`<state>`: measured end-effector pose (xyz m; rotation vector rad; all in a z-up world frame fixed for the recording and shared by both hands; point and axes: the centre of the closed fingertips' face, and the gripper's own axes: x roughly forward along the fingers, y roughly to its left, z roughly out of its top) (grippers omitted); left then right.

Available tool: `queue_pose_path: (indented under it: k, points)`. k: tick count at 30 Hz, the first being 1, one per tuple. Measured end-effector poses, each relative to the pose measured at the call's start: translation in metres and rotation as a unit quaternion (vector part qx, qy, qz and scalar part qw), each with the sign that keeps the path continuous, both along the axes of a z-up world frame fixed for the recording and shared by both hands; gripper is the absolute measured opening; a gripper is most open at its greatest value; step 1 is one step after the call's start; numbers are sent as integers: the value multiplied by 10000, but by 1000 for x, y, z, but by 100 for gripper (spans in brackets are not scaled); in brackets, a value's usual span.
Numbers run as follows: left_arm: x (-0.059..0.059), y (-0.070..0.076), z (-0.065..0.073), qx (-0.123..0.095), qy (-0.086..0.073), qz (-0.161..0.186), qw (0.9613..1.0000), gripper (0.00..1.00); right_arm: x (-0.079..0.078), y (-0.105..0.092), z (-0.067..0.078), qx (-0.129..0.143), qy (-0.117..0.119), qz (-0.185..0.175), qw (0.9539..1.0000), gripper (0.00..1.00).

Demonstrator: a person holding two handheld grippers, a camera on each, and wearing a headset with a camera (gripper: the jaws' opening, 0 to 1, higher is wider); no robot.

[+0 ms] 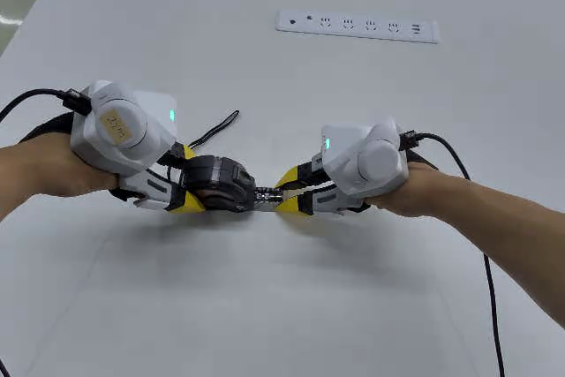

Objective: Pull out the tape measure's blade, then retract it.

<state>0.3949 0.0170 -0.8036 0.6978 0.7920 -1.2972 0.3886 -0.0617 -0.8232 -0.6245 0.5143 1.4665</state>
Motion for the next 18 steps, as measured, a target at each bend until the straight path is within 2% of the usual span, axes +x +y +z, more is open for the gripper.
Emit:
queue_pose_path:
  k: [18]
  points:
    - [0, 1, 0, -12, 8, 7, 10000, 29, 0, -16, -1, -22, 24, -24, 10000, 11]
